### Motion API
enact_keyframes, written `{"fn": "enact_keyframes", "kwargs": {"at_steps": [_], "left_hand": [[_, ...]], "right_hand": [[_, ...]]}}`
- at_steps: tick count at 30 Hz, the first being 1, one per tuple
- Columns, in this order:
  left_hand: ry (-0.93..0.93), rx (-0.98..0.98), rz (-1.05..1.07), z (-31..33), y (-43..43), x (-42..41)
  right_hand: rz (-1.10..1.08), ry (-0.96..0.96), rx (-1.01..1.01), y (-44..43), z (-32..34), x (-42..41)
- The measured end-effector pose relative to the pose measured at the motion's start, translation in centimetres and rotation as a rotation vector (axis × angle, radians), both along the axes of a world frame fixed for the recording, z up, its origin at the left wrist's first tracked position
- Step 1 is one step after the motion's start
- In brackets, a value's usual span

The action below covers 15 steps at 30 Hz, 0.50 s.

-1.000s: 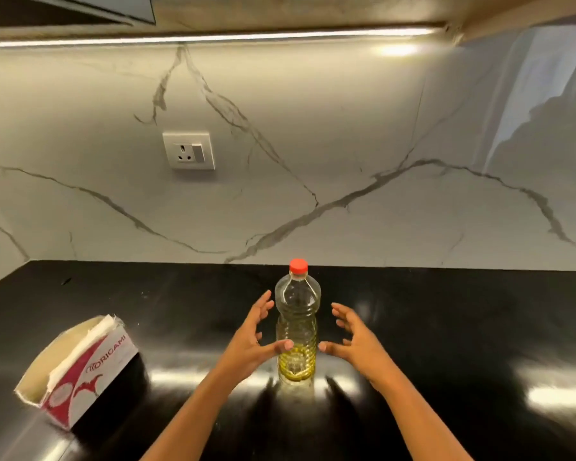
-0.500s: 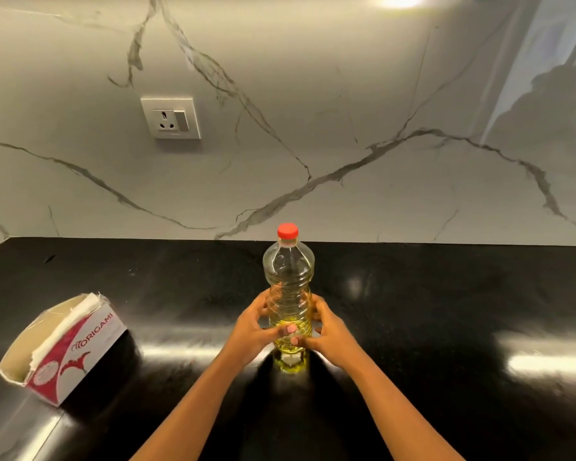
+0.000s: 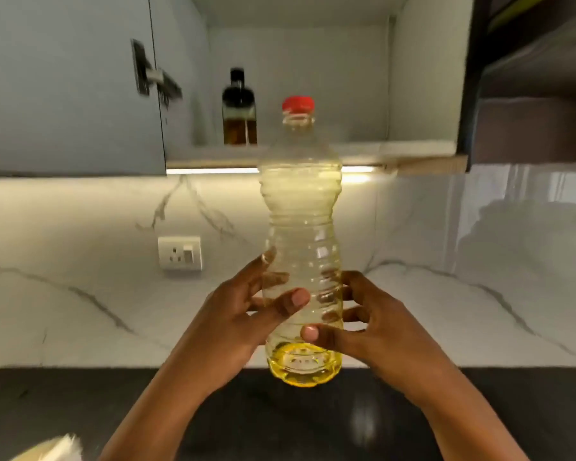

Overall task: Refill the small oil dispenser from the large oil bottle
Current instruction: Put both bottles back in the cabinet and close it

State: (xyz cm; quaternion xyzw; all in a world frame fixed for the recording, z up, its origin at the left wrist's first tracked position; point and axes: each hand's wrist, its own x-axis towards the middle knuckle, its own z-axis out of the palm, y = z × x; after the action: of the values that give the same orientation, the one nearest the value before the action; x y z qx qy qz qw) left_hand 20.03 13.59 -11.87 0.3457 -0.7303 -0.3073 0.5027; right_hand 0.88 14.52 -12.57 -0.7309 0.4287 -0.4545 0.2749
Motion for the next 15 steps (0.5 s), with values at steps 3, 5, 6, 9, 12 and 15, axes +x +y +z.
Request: {"fn": "enact_keyframes", "kwargs": {"at_steps": [3,5,6,9,12,15], "left_hand": [[0.016,-0.051,0.03,6.4,0.6,-1.1],[0.019,-0.073,0.068,10.8,0.9,-1.9],[0.012,-0.091,0.081,12.9,1.1,-2.3],[-0.046,-0.173,0.112,18.4,1.2,-3.7],[-0.05,-0.192,0.135,22.6,-0.4,-4.5],[-0.008,-0.15,0.138,25.4,-3.2,-5.1]], "right_hand": [[-0.023,-0.002,-0.097,0.5,6.1,-0.9],[-0.037,-0.009,-0.166,0.7,10.1,-1.6],[-0.04,-0.016,-0.184,0.8,12.2,-1.9],[-0.027,0.005,-0.174,0.5,18.1,-2.6],[-0.046,0.046,-0.179,-1.1,22.5,-3.3],[-0.058,0.044,-0.159,-4.0,25.3,-3.6]]}}
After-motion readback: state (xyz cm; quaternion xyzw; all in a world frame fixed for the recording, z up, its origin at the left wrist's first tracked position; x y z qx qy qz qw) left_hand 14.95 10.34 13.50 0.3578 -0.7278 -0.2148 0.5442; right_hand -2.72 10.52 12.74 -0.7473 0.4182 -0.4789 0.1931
